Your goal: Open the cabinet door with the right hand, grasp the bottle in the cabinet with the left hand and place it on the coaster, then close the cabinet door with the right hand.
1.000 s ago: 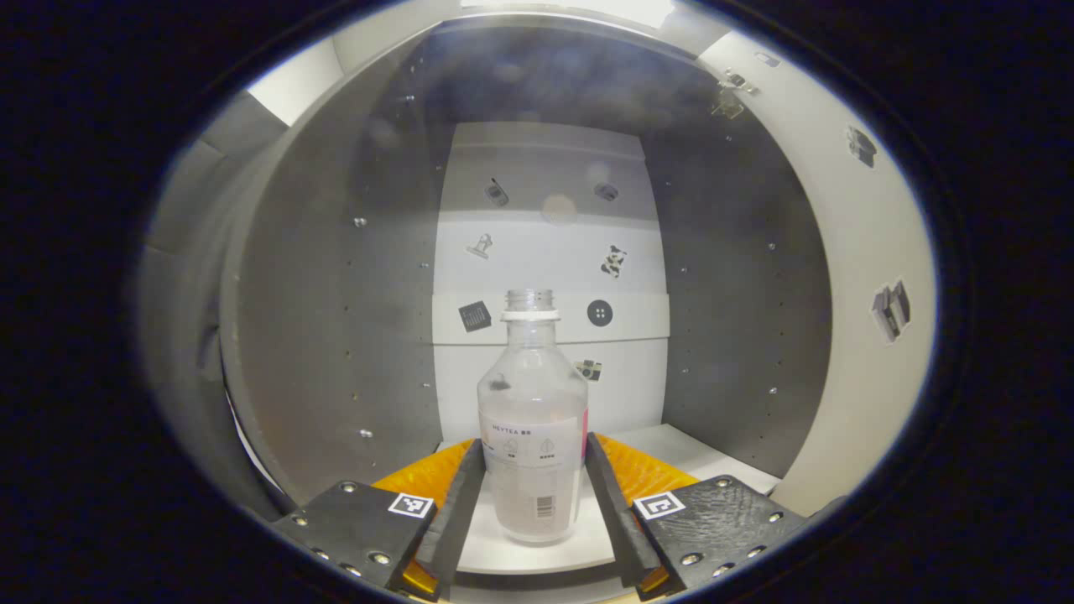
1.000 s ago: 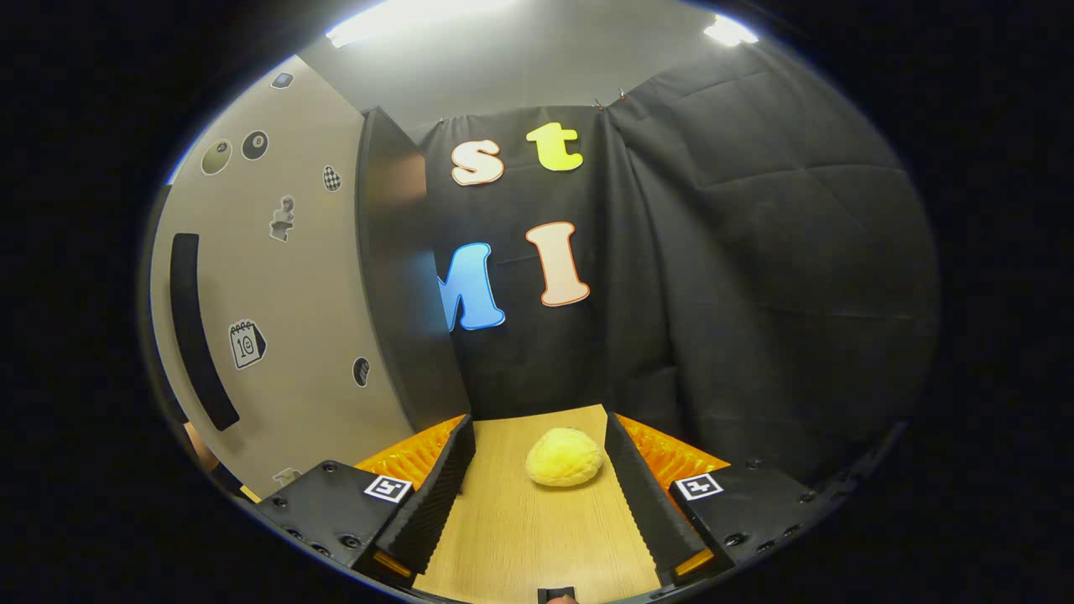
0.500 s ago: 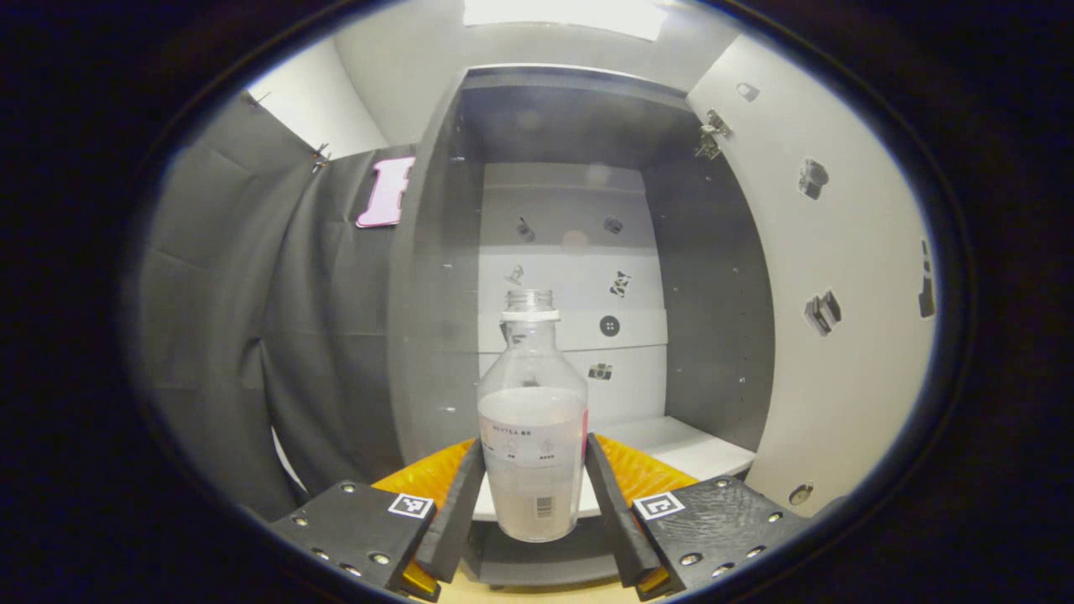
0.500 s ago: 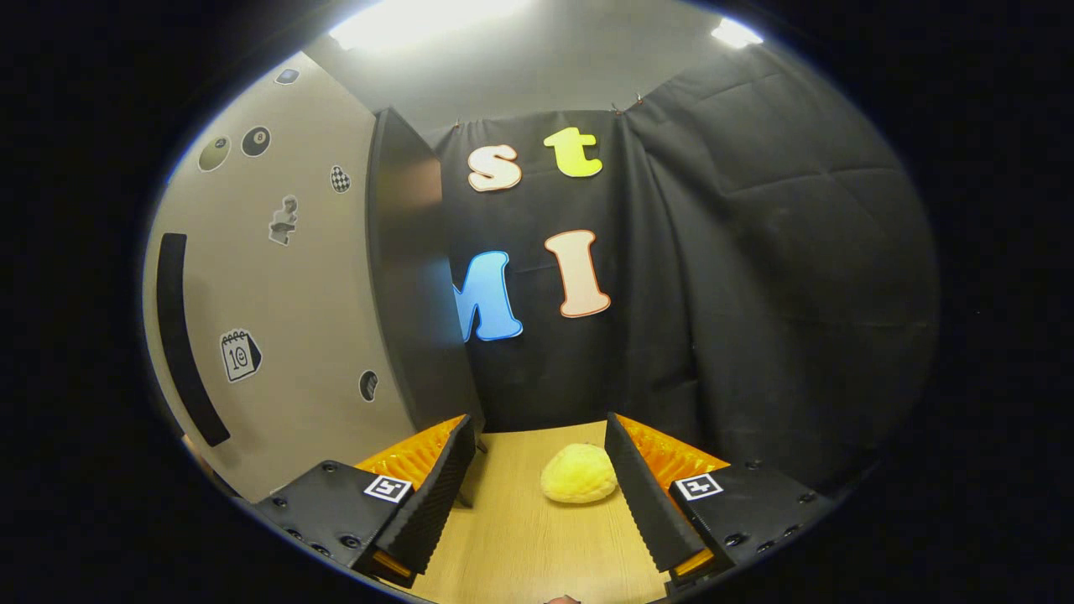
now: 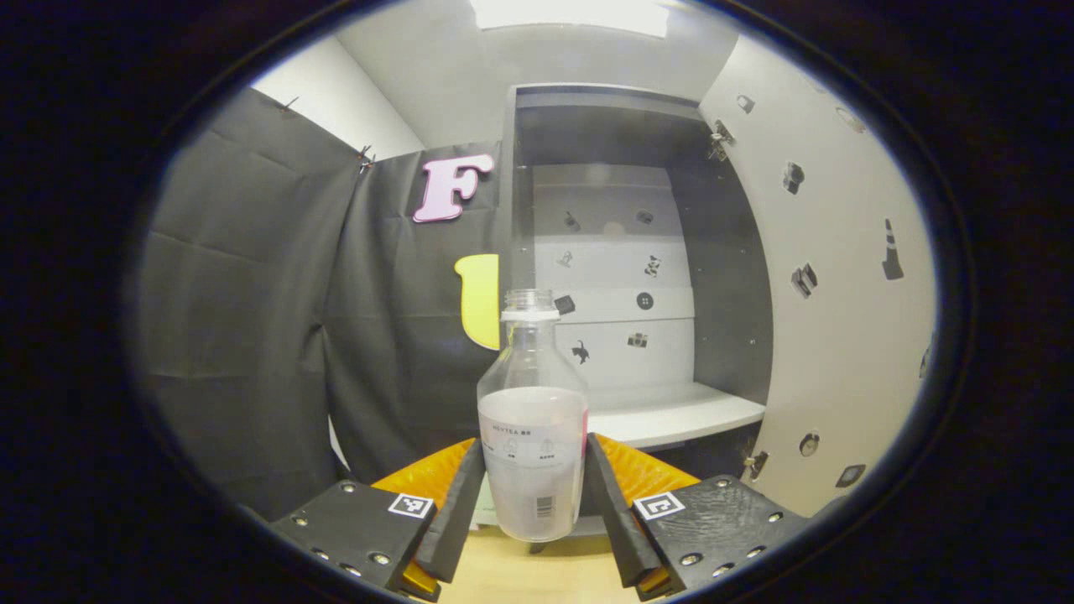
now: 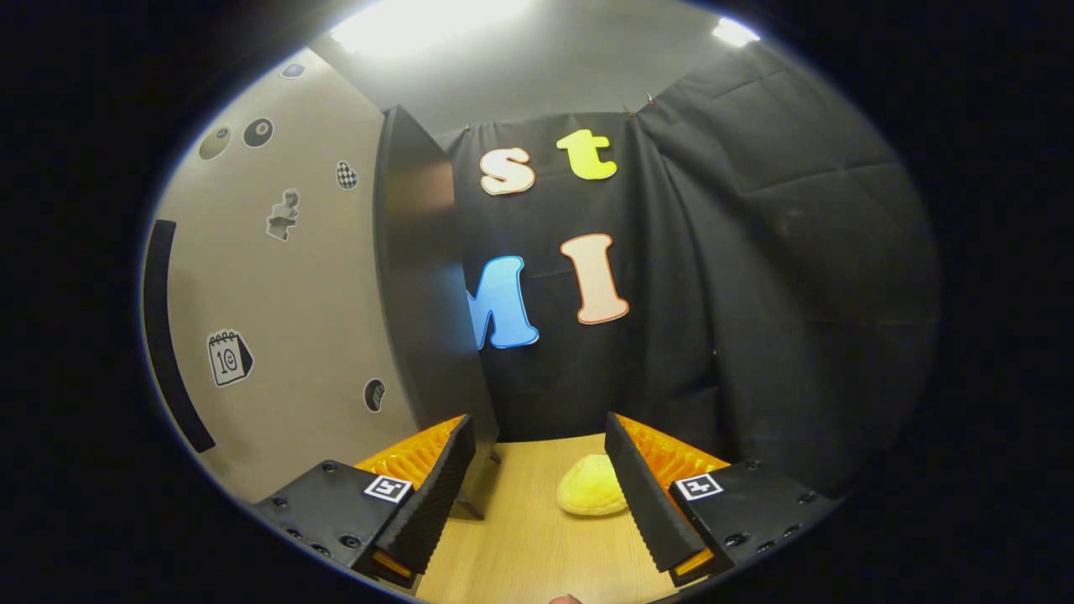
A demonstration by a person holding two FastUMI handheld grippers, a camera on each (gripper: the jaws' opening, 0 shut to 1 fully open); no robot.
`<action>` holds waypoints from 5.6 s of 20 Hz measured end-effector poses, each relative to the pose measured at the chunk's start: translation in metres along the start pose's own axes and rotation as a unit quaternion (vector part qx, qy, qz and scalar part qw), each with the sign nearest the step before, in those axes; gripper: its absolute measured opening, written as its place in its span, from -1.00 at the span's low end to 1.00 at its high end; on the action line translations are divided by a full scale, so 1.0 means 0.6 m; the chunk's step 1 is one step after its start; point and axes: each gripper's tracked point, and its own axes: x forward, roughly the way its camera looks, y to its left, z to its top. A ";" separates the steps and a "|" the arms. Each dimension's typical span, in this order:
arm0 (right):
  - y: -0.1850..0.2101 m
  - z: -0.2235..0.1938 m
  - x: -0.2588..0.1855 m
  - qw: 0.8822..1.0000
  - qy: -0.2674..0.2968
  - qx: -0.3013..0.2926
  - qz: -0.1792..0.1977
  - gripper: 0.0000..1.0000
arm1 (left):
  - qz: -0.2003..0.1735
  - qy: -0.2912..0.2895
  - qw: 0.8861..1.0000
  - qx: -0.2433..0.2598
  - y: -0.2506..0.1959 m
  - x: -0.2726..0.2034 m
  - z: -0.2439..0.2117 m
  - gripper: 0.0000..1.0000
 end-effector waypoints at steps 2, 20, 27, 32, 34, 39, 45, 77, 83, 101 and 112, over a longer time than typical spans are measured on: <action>0.012 -0.004 -0.001 1.000 0.001 0.003 0.002 0.96 | 0.008 0.008 1.000 0.003 0.020 -0.033 -0.019 0.43; 0.008 0.007 -0.133 0.996 -0.010 0.056 -0.072 0.96 | -0.028 0.072 0.997 -0.025 0.034 -0.225 -0.280 0.39; 0.000 -0.021 -0.163 0.994 0.007 0.039 -0.104 0.95 | -0.051 0.098 0.994 -0.015 0.003 -0.232 -0.415 0.39; 0.002 -0.031 -0.185 0.994 0.013 0.026 -0.110 0.95 | -0.043 0.100 0.994 -0.012 -0.006 -0.235 -0.473 0.39; -0.002 -0.026 -0.188 0.993 0.013 0.017 -0.116 0.96 | -0.038 0.096 0.995 -0.013 -0.005 -0.236 -0.483 0.44; 0.016 -0.030 -0.187 0.994 0.022 -0.007 -0.106 0.96 | -0.030 0.096 0.995 -0.001 -0.007 -0.245 -0.500 0.39; 0.036 -0.050 -0.177 0.995 0.033 -0.007 -0.091 0.96 | -0.016 0.112 0.994 0.001 -0.002 -0.265 -0.497 0.45; 0.086 0.009 -0.107 0.995 0.056 0.014 0.082 0.96 | 0.103 0.027 0.994 -0.018 -0.048 -0.372 0.079 0.50; 0.173 0.030 -0.100 0.986 0.059 0.012 0.154 0.96 | 0.131 0.021 0.991 0.001 -0.032 -0.381 0.086 0.45; 0.337 0.021 -0.099 0.986 0.044 -0.014 0.160 0.93 | 0.043 0.015 0.998 -0.036 0.154 -0.207 0.041 0.51; 0.429 0.009 -0.066 0.989 0.032 -0.021 0.145 0.93 | 0.013 0.017 1.000 -0.012 0.260 -0.143 0.023 0.46</action>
